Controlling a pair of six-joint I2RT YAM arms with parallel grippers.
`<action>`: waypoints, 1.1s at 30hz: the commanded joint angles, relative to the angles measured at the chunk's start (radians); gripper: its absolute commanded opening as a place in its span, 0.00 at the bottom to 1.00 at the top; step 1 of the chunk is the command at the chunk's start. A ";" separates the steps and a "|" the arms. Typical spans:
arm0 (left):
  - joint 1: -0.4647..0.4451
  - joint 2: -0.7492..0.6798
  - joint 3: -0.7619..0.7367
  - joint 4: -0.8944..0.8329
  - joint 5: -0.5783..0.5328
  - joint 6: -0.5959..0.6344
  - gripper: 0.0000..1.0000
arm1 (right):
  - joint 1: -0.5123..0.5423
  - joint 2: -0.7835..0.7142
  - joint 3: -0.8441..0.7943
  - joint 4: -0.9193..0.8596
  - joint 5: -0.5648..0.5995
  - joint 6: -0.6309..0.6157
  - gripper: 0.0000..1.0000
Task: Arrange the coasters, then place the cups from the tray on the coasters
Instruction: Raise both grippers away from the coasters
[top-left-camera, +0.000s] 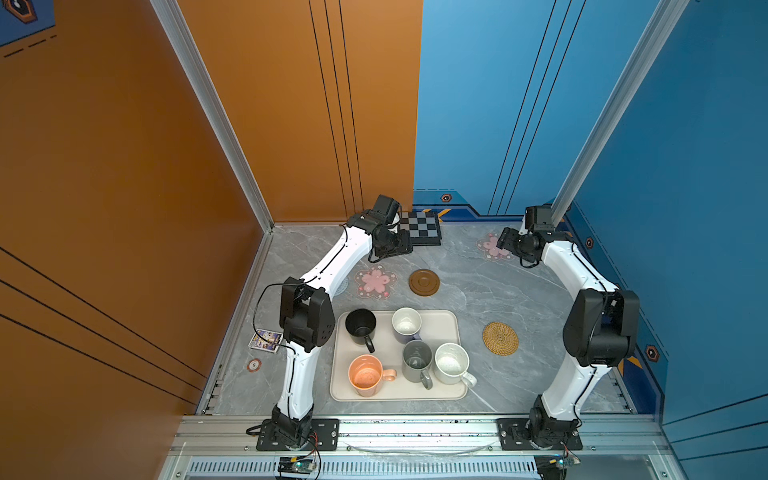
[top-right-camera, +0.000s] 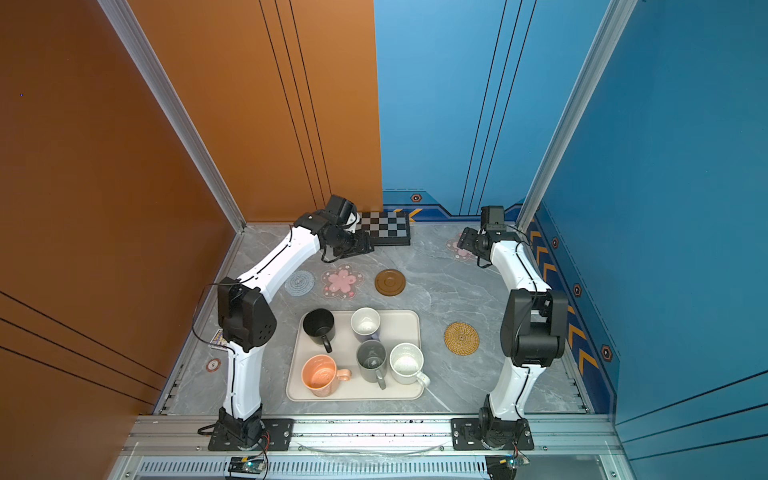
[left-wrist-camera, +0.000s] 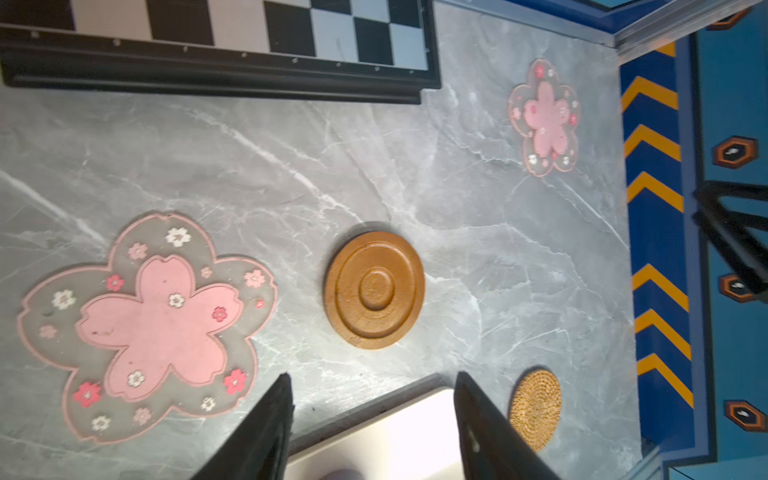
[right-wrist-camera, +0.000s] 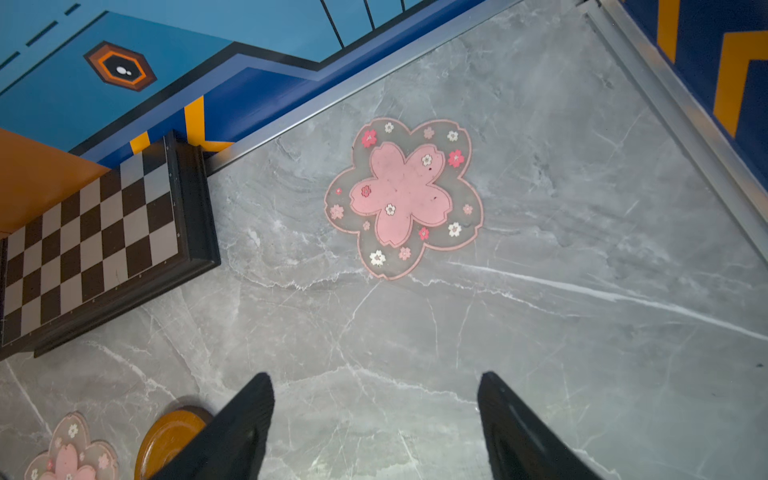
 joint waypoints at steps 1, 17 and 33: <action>0.009 -0.036 -0.017 -0.017 -0.014 0.028 0.63 | -0.032 0.078 0.091 -0.034 0.008 -0.025 0.84; 0.052 0.057 0.020 0.010 0.039 0.025 0.63 | -0.087 0.493 0.459 -0.014 -0.011 0.107 0.83; 0.082 0.184 0.105 0.031 0.111 -0.007 0.63 | -0.091 0.661 0.581 0.120 -0.063 0.175 0.81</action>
